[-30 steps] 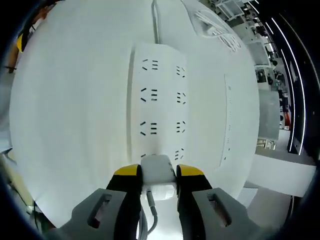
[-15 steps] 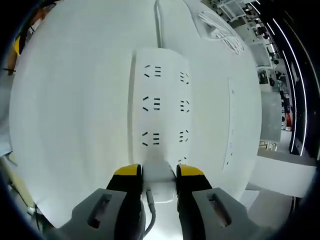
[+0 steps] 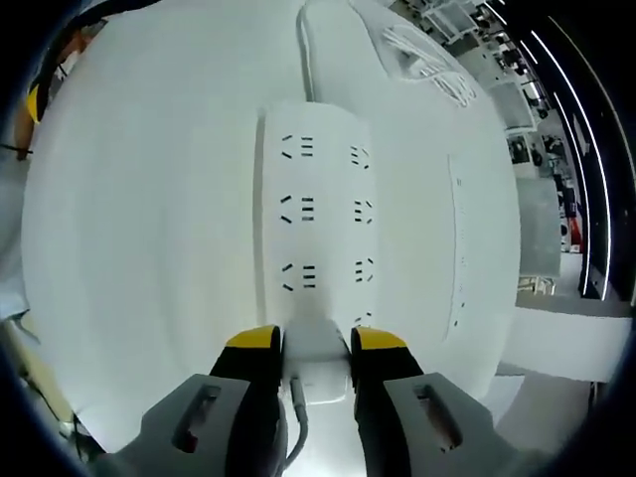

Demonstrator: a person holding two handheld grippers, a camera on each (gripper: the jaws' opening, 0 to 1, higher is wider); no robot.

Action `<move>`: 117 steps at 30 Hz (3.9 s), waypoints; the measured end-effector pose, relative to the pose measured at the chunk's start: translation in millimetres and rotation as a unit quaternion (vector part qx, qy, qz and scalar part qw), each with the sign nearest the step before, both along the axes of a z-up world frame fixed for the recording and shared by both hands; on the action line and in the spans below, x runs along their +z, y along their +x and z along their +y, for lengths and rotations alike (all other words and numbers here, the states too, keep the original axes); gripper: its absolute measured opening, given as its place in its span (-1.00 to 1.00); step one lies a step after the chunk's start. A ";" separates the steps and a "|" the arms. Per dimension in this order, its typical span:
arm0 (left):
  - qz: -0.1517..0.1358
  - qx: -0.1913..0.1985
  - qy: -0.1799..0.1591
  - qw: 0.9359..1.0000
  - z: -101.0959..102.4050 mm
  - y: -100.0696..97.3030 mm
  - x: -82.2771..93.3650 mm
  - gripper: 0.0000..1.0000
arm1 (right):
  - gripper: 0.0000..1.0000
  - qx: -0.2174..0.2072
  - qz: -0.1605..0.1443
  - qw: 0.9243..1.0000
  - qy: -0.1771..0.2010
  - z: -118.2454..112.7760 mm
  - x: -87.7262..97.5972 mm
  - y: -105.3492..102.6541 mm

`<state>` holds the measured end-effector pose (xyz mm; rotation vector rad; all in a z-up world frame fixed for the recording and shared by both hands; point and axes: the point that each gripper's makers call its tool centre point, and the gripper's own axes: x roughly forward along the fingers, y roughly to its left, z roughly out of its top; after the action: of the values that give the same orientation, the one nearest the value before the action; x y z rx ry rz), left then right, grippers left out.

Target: Straighten the power strip on the desk, plug the charger into it

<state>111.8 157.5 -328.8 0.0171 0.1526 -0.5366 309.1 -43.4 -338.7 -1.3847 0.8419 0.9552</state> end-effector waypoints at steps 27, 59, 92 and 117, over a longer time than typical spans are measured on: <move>-0.005 0.005 -0.007 1.000 5.4 -6.6 2.0 0.99 | 0.21 0.001 0.009 0.999 0.045 -8.9 7.9 -13.8; -0.005 -0.003 -0.003 1.000 0.8 -4.9 3.1 0.98 | -0.51 0.036 -0.009 0.999 0.025 -5.3 11.1 -10.5; 0.006 0.003 0.006 1.000 -5.7 12.2 -3.1 0.98 | -0.56 0.016 0.009 0.998 0.062 -8.5 3.3 1.4; 0.021 0.014 0.004 1.000 6.8 10.4 -12.5 0.98 | -0.46 0.014 0.027 0.996 0.087 -5.5 2.9 -2.2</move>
<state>122.2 164.3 -341.3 0.0108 0.1961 -0.5089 307.0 -48.9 -335.7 -1.2276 0.7618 1.0667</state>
